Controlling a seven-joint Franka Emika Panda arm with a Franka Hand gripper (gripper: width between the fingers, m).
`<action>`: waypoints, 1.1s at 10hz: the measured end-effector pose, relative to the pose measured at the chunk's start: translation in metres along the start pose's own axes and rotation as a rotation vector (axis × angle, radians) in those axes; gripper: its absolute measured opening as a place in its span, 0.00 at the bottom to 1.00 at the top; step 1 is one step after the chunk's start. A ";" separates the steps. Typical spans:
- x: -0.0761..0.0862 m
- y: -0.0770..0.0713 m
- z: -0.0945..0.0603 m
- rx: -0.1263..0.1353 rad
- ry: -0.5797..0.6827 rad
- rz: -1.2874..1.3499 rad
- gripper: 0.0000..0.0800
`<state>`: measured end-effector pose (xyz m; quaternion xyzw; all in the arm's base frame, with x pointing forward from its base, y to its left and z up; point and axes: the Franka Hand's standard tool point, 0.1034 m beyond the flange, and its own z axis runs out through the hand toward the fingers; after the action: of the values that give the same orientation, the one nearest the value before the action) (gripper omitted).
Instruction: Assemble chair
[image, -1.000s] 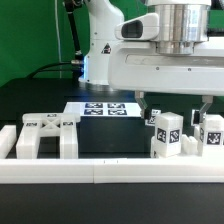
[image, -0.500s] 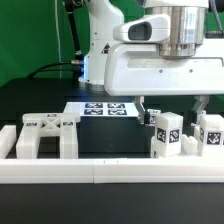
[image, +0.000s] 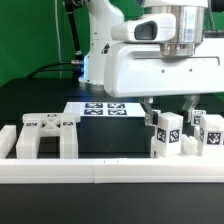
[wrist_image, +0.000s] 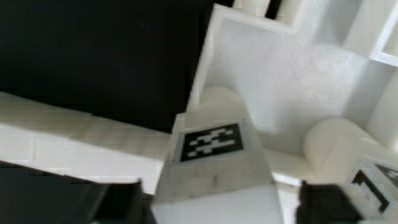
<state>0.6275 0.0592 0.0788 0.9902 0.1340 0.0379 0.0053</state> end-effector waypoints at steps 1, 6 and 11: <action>0.000 0.000 0.000 0.000 0.000 0.028 0.36; 0.000 -0.001 0.001 0.006 0.002 0.443 0.36; 0.001 -0.003 0.001 0.009 0.001 1.029 0.36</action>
Offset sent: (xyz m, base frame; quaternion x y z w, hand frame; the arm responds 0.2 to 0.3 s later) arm 0.0000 0.0000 0.0000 0.0000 0.0000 0.1938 0.9810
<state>0.6278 0.0619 0.0775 0.9280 -0.3704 0.0355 -0.0185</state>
